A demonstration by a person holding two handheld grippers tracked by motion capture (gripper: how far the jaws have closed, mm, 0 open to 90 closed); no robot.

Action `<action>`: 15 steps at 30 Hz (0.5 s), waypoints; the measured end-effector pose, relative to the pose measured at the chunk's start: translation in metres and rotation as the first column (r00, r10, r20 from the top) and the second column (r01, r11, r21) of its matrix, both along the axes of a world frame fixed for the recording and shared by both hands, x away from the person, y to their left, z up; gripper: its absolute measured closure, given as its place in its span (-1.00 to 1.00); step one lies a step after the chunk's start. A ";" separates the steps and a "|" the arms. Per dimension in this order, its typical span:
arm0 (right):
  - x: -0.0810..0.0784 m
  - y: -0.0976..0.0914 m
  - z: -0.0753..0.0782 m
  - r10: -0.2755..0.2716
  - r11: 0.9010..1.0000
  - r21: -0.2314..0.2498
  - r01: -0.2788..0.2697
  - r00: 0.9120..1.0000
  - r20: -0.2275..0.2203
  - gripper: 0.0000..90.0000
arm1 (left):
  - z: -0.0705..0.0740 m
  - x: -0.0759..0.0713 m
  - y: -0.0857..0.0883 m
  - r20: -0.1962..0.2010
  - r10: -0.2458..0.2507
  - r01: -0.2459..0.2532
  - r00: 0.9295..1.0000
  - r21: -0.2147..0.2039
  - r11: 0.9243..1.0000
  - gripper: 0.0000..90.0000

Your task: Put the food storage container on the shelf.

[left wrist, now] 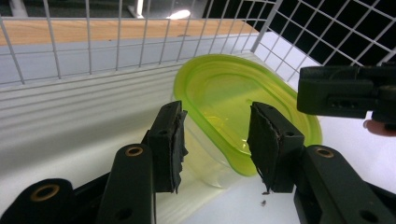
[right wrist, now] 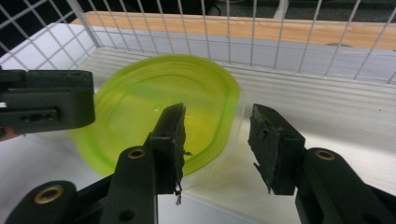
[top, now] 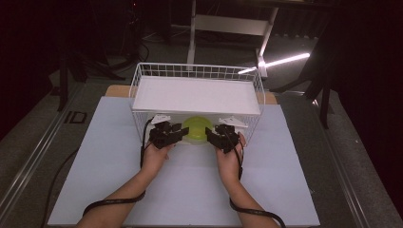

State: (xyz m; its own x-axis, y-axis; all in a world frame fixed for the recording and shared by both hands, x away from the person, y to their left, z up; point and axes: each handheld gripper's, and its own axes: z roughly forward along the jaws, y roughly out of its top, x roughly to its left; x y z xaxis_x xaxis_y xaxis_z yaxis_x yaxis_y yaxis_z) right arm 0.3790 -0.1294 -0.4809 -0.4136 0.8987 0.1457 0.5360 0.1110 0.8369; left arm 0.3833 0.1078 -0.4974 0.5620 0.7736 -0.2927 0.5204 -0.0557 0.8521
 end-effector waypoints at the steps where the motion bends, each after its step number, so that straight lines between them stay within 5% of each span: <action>1: -0.002 0.000 0.002 -0.002 1.000 0.006 0.002 1.000 0.002 0.23 | 0.001 -0.001 0.001 0.001 -0.005 0.005 1.000 -0.001 1.000 0.21; 11: -0.029 0.000 0.011 0.062 0.998 0.014 -0.062 0.998 0.027 0.23 | 0.010 -0.023 0.010 0.030 -0.057 0.055 0.998 0.052 0.997 0.05; 15: -0.037 -0.002 0.011 0.069 0.997 0.017 -0.069 0.997 0.024 0.23 | 0.012 -0.032 0.016 0.012 -0.070 0.069 0.997 0.027 0.997 -0.09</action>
